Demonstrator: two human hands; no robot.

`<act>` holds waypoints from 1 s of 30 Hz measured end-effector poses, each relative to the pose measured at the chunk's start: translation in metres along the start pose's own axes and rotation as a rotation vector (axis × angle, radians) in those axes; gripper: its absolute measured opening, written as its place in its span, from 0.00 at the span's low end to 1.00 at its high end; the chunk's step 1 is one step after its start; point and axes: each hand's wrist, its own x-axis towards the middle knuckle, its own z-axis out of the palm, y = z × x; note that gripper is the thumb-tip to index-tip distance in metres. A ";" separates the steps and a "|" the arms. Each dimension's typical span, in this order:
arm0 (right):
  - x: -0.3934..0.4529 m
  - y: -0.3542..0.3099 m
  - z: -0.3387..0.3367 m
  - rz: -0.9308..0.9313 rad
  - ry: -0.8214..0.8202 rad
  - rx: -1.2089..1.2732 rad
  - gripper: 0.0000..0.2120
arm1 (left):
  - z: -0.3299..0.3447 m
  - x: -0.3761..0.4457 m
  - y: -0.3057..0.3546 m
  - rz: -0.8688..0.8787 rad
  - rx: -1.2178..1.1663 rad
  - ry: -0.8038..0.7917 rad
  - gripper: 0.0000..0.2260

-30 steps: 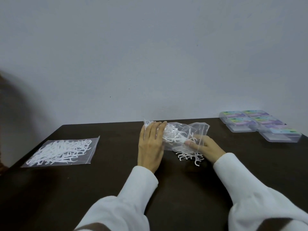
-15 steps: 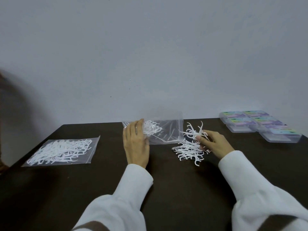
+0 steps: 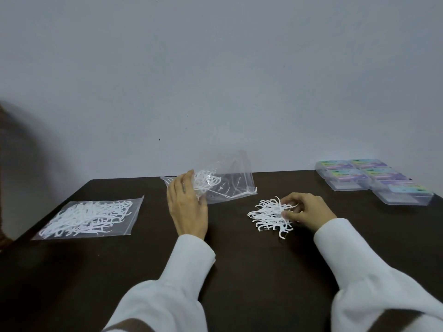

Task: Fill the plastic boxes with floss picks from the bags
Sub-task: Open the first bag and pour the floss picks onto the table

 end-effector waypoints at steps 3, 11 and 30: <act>0.000 0.000 0.000 -0.018 0.017 0.012 0.09 | -0.001 0.000 0.001 -0.003 -0.005 0.001 0.28; 0.000 0.003 0.002 -0.104 0.067 -0.099 0.10 | -0.001 -0.001 0.001 0.005 -0.018 -0.010 0.28; -0.008 -0.024 0.006 -0.154 -0.114 0.632 0.12 | 0.001 -0.014 0.028 0.049 -0.488 -0.352 0.18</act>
